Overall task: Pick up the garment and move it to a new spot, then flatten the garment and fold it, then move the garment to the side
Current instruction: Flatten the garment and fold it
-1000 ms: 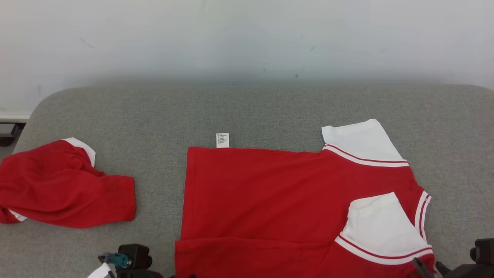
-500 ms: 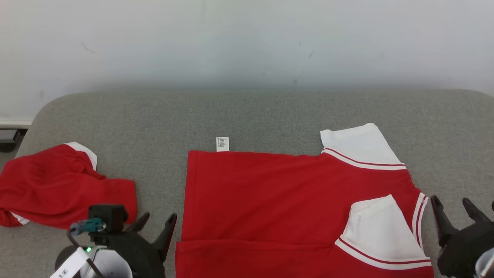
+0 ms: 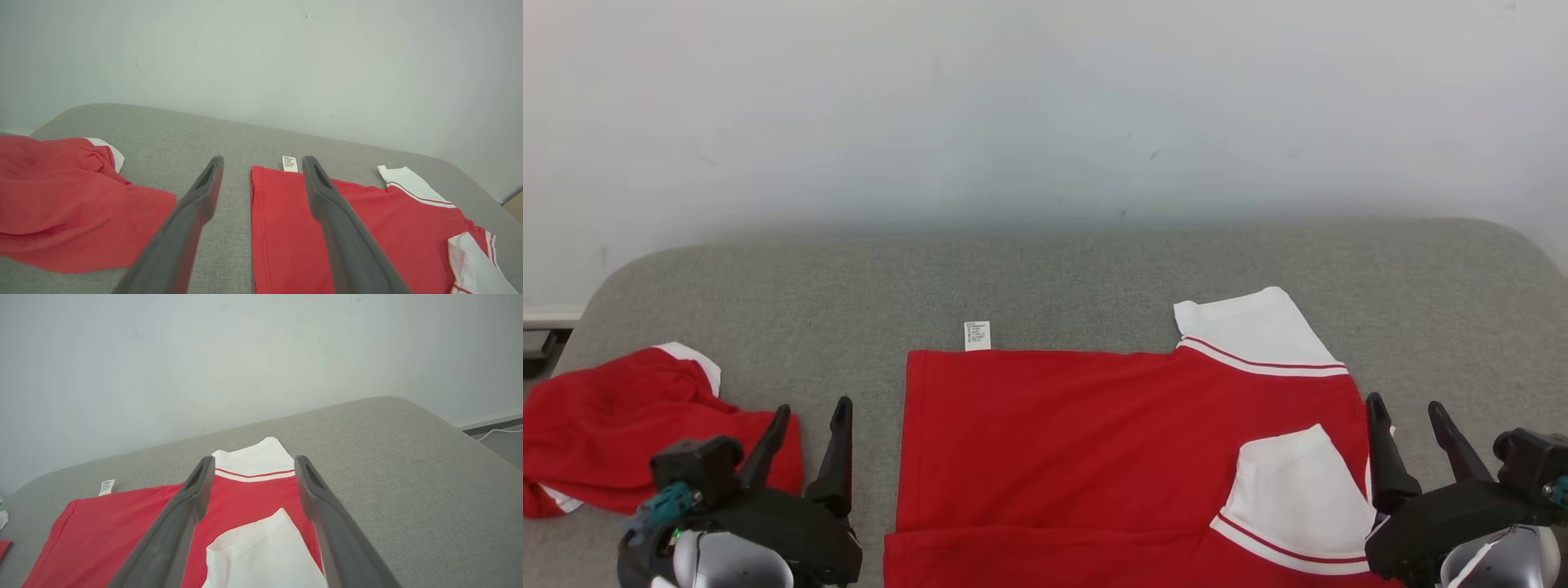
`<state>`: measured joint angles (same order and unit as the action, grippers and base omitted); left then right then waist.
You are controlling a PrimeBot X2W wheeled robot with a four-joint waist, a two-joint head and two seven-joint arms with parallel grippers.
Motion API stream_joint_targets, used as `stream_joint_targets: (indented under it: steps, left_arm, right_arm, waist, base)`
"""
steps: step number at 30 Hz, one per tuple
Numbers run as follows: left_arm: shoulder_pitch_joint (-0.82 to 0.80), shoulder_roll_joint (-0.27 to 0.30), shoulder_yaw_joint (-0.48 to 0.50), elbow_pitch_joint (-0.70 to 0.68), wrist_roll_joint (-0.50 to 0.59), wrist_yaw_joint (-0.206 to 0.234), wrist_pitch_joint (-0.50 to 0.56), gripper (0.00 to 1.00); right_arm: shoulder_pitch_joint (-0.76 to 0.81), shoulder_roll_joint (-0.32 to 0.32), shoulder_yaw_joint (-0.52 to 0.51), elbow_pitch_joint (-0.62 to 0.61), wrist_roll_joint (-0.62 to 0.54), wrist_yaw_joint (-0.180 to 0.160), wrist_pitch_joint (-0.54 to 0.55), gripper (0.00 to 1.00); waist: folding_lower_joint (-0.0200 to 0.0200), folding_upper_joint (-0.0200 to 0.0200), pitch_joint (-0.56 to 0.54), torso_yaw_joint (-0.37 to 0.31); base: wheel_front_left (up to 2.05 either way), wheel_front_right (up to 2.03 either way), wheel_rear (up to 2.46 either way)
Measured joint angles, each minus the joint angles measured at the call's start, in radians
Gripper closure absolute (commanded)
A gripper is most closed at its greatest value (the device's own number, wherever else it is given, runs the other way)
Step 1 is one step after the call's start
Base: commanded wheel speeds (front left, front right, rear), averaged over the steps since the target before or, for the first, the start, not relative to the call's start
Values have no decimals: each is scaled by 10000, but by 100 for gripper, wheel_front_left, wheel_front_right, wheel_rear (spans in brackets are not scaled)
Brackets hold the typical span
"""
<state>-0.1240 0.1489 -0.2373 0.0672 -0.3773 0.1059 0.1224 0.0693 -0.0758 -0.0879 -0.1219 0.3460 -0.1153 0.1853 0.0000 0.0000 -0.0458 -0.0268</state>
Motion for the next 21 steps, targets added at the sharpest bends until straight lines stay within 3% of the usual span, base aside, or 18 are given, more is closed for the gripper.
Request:
stream_joint_targets:
  steps: [8, 21]
  left_arm:
    - [358, -332, 109, 447, -4, 10, -941, 0]
    - [568, -307, 146, 828, -4, 81, -1532, 0]
  right_arm:
    - [7, 0, 63, 738, -33, 132, -1064, 0]
    - [-8, 6, 190, 1287, -35, 453, -1954, 0]
  waist:
    - [-1, -1, -305, -156]
    - [0, 0, -320, -73]
  base:
    - [0, 0, 0]
    - [0, 0, 0]
